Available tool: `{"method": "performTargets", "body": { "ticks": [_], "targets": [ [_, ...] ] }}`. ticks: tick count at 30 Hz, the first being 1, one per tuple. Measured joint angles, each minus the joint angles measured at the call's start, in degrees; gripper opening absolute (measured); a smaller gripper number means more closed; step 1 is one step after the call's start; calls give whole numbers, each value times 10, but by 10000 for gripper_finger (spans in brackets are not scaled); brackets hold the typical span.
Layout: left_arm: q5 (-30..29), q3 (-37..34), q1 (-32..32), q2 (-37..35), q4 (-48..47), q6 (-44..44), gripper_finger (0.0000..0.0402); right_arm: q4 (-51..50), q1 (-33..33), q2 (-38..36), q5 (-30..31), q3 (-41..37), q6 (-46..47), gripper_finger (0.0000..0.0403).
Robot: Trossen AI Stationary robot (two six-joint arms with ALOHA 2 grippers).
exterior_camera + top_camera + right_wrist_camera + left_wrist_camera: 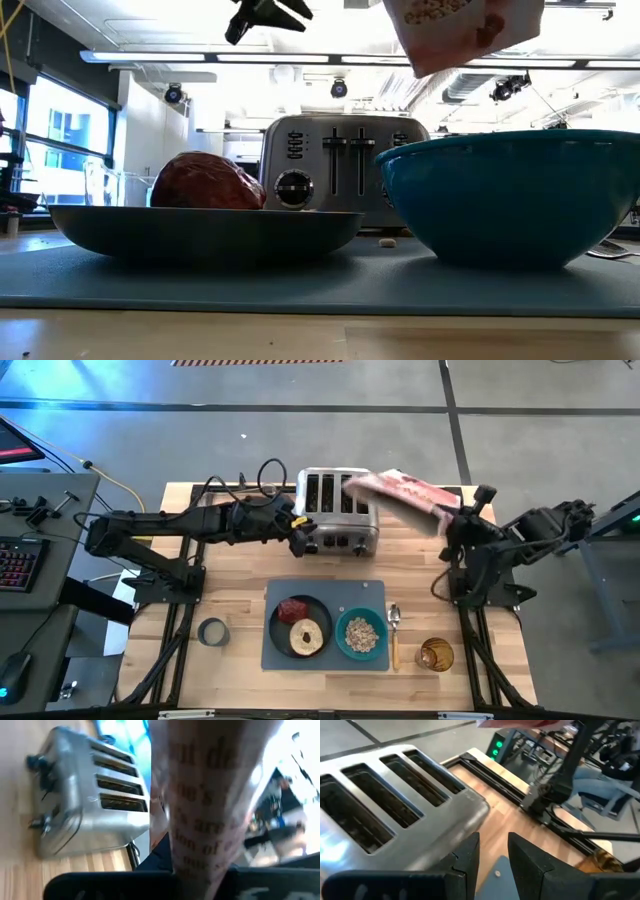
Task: Arrange a breakfast setting
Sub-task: Pour the cereal from the pink cereal box into the blue bowl
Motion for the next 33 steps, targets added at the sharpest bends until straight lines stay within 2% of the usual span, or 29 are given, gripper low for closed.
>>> {"method": "performTargets", "body": {
  "ticks": [7, 13, 19, 27, 33],
  "targets": [
    [0, 0, 40, -15, 2, 20, 90, 0, -63, -1, 36, 0, 162, 0],
    [0, 0, 72, -45, 21, 60, 90, 0, -129, 1, 36, 0, 288, 0],
    [1, 0, 96, -82, 30, 111, 90, -8, -194, 13, 31, -8, 371, 0],
    [-9, 0, 106, -136, 26, 177, 90, 6, -256, 16, 18, -120, 557, 0],
    [-41, 0, 106, -175, 21, 221, 90, 88, -270, 16, 18, -222, 616, 0]
  ]
}}
